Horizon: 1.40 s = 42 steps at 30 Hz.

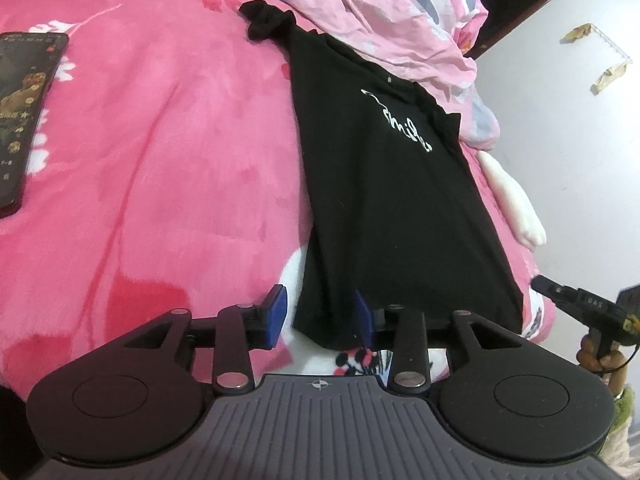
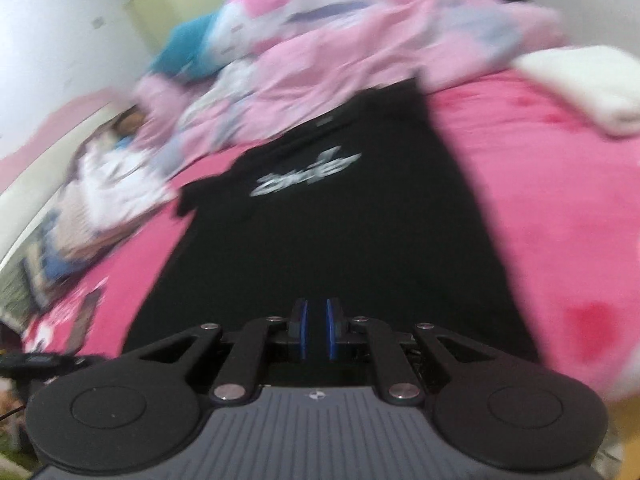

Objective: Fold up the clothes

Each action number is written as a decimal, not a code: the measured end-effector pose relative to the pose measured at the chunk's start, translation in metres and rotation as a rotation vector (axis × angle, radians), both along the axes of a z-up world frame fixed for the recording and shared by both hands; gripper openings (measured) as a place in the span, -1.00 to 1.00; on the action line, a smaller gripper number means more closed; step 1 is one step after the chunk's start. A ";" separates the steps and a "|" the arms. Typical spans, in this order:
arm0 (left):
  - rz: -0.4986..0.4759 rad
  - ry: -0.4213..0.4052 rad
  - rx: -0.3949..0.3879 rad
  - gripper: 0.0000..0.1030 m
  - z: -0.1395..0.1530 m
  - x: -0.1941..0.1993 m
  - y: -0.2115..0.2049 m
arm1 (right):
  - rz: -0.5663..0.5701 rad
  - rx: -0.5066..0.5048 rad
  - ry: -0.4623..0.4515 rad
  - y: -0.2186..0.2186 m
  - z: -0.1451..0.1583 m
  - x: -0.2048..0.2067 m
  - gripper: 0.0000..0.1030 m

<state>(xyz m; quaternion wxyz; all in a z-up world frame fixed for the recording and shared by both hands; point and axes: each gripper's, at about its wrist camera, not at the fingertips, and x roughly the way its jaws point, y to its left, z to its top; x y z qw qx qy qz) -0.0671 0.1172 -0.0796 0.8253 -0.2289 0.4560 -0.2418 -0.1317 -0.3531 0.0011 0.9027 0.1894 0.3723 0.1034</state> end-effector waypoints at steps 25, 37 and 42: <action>0.028 -0.060 0.057 -0.23 -0.008 0.123 -0.041 | 0.083 0.105 0.050 0.074 -0.049 0.015 -0.79; 0.139 -0.100 0.109 -0.97 -0.010 0.128 -0.032 | 0.067 0.138 0.082 0.075 -0.066 0.018 -0.82; 0.146 -0.045 0.004 -0.91 -0.019 0.129 -0.016 | 0.061 0.138 0.086 0.075 -0.067 0.018 -0.82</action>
